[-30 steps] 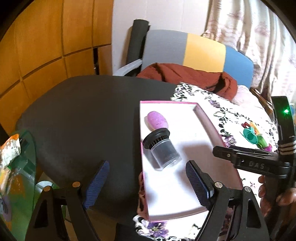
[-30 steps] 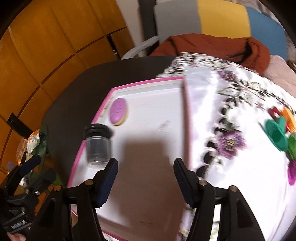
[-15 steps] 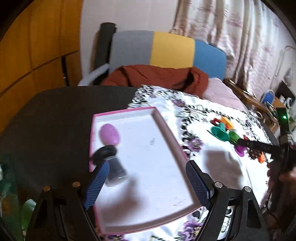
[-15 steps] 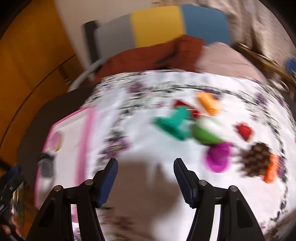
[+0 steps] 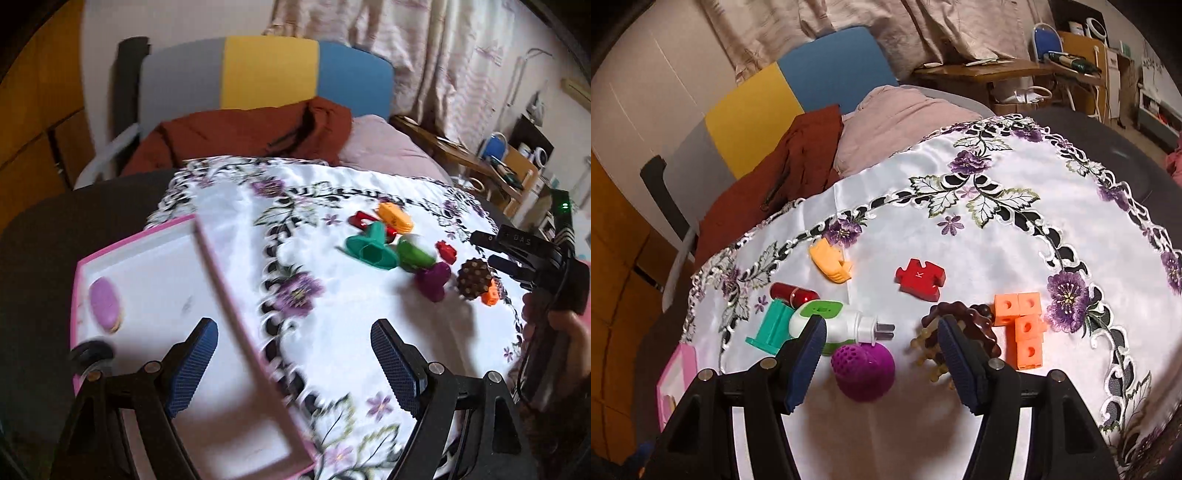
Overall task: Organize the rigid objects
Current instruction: 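Grasp the teal plunger with the left gripper while the right gripper reaches the brown brush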
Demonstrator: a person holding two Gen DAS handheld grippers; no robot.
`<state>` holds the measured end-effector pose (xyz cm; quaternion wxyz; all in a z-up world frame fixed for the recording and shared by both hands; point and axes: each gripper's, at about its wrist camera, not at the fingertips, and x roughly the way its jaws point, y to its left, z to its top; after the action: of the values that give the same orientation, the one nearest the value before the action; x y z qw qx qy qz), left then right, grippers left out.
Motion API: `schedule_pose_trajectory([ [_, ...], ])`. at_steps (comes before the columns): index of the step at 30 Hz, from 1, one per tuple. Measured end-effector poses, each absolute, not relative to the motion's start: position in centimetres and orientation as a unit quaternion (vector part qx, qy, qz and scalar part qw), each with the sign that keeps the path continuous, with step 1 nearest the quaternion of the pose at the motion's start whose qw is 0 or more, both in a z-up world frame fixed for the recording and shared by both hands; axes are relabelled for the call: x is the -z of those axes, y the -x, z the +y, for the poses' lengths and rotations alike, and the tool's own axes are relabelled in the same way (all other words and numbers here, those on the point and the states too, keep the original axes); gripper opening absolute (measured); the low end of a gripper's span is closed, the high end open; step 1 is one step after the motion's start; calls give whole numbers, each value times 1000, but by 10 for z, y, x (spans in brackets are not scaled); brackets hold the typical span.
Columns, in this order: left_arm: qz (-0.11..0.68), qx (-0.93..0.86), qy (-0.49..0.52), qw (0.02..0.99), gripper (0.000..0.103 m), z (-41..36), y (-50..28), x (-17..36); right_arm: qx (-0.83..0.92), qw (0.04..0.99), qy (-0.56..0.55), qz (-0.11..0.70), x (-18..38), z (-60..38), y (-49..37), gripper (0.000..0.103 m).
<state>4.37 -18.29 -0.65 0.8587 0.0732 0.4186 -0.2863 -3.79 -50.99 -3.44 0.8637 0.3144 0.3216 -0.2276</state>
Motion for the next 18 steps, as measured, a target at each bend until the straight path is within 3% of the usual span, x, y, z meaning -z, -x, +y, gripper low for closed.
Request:
schedule_pose_trajectory([
  [13, 444, 346, -117, 818, 83, -285, -103, 36, 205, 855, -361, 311, 38, -516, 44, 64],
  [18, 461, 367, -143, 795, 66, -328, -124, 47, 207, 847, -387, 299, 39, -523, 49, 66],
])
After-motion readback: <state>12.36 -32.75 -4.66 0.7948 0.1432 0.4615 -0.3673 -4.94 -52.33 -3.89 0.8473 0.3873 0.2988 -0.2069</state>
